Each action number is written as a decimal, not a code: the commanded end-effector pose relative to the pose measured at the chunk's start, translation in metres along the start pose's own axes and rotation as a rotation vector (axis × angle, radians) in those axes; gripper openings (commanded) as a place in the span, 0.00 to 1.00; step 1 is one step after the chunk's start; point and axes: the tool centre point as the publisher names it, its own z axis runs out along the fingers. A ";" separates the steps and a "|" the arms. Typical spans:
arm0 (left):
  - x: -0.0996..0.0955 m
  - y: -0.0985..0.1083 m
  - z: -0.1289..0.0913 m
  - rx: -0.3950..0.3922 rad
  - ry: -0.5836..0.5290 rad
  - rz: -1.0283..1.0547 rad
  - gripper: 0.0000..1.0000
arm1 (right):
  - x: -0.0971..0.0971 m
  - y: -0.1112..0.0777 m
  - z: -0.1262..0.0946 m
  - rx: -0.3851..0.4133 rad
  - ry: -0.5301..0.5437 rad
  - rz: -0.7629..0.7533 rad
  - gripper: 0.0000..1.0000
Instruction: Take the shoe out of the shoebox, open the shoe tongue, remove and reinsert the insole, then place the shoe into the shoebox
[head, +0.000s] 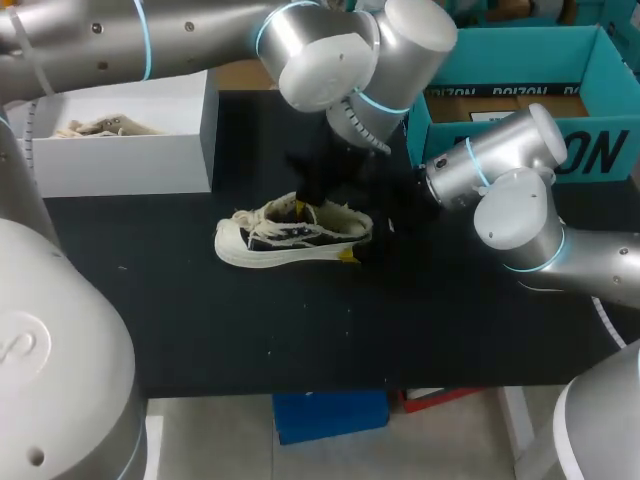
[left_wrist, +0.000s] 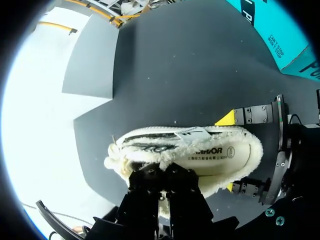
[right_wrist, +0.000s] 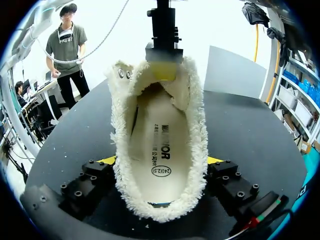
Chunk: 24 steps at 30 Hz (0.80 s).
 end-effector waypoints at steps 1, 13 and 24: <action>-0.015 0.003 -0.011 0.017 0.046 0.000 0.00 | 0.000 0.000 0.003 0.001 -0.001 0.001 0.00; -0.041 0.003 -0.028 0.057 0.157 -0.016 0.00 | 0.000 0.000 0.003 0.001 -0.001 0.001 0.00; -0.073 0.012 -0.017 0.073 0.265 -0.071 0.00 | 0.000 0.000 0.003 0.001 -0.001 0.001 0.00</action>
